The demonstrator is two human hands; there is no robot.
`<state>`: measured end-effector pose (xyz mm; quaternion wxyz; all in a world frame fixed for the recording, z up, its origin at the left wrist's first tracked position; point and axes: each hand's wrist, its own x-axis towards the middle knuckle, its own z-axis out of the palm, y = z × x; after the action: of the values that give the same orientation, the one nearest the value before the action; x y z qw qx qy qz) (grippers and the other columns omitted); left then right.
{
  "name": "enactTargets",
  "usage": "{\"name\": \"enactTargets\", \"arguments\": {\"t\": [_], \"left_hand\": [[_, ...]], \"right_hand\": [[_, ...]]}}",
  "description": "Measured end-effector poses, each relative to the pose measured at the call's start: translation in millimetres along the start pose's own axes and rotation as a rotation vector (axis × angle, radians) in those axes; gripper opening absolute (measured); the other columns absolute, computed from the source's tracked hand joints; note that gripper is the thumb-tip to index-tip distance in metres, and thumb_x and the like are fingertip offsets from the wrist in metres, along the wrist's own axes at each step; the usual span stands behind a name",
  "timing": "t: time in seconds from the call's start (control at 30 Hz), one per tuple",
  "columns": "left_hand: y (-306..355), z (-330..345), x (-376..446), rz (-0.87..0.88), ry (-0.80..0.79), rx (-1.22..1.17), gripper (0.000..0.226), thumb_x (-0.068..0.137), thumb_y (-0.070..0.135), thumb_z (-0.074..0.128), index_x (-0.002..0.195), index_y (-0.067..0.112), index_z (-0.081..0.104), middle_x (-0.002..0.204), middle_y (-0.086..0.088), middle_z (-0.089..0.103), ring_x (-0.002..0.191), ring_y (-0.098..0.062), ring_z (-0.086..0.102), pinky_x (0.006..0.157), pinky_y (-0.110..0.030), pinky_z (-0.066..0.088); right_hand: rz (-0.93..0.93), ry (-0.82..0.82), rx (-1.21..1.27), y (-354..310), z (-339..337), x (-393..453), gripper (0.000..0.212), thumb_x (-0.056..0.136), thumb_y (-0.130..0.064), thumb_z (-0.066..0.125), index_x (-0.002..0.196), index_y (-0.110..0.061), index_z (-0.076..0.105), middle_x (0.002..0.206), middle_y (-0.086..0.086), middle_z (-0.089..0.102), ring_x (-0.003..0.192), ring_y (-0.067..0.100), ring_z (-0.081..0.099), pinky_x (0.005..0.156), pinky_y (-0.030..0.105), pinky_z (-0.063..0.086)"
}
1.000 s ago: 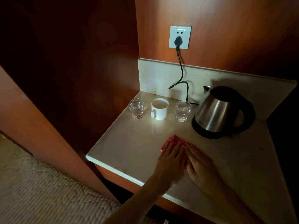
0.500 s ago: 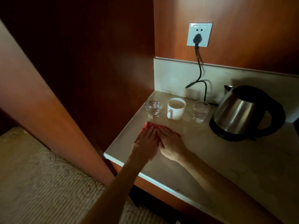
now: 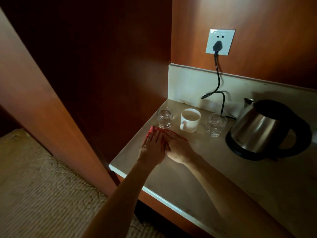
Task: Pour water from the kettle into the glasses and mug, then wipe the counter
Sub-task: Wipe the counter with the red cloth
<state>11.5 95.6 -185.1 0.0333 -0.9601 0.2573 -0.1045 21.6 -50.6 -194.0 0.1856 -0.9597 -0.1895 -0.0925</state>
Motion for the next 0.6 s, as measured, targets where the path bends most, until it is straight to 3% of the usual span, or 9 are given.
{"name": "enactTargets", "arguments": {"t": [0.1, 0.13, 0.27, 0.37, 0.47, 0.6], "left_hand": [[-5, 8, 3, -0.034, -0.136, 0.075, 0.074, 0.097, 0.032, -0.007, 0.156, -0.003, 0.019, 0.162, -0.026, 0.015, 0.152, -0.045, 0.001, 0.124, -0.049, 0.001], [-5, 7, 3, -0.038, -0.177, 0.083, 0.073, 0.097, 0.033, -0.009, 0.157, -0.001, 0.015, 0.164, -0.024, 0.011, 0.152, -0.043, -0.003, 0.123, -0.047, -0.002], [0, -3, 0, -0.006, -0.049, 0.044, 0.053, 0.102, 0.027, 0.039, 0.141, -0.009, 0.049, 0.145, -0.030, 0.047, 0.142, -0.047, 0.034, 0.118, -0.054, 0.030], [5, -11, -10, 0.065, -0.047, 0.056, 0.052, 0.098, 0.024, 0.034, 0.131, -0.006, 0.061, 0.135, -0.028, 0.059, 0.133, -0.044, 0.049, 0.110, -0.054, 0.041], [16, -10, -22, 0.135, 0.085, 0.005, 0.044, 0.090, 0.018, 0.043, 0.109, -0.005, 0.075, 0.114, -0.024, 0.072, 0.115, -0.041, 0.065, 0.094, -0.054, 0.055], [40, -13, -45, 0.188, 0.160, 0.018, 0.032, 0.087, 0.017, 0.061, 0.111, 0.004, 0.077, 0.117, -0.017, 0.073, 0.117, -0.035, 0.065, 0.098, -0.051, 0.054]], "right_hand": [[-0.003, 0.008, 0.012, 4, 1, 4, 0.054, 0.100, -0.011, 0.051, 0.154, -0.009, 0.047, 0.160, 0.007, 0.046, 0.150, 0.020, 0.039, 0.123, 0.037, 0.028], [-0.002, 0.009, 0.013, 4, 2, 4, 0.054, 0.099, -0.010, 0.051, 0.154, -0.009, 0.047, 0.160, 0.007, 0.046, 0.150, 0.020, 0.039, 0.123, 0.037, 0.028], [0.001, 0.027, 0.014, 0, 5, 0, 0.054, 0.099, -0.009, 0.051, 0.153, -0.008, 0.047, 0.160, 0.008, 0.046, 0.150, 0.021, 0.039, 0.123, 0.039, 0.027], [0.012, 0.050, 0.015, -2, 5, -11, 0.054, 0.099, -0.008, 0.052, 0.152, -0.008, 0.048, 0.159, 0.008, 0.048, 0.148, 0.022, 0.041, 0.122, 0.039, 0.028], [0.027, 0.063, 0.000, -4, -1, -36, 0.052, 0.099, -0.011, 0.053, 0.151, -0.007, 0.050, 0.158, 0.008, 0.049, 0.148, 0.022, 0.042, 0.122, 0.038, 0.028], [0.036, 0.108, -0.013, -6, -12, -88, 0.047, 0.099, -0.013, 0.058, 0.145, -0.004, 0.057, 0.154, 0.009, 0.054, 0.145, 0.023, 0.047, 0.118, 0.041, 0.036]]}}
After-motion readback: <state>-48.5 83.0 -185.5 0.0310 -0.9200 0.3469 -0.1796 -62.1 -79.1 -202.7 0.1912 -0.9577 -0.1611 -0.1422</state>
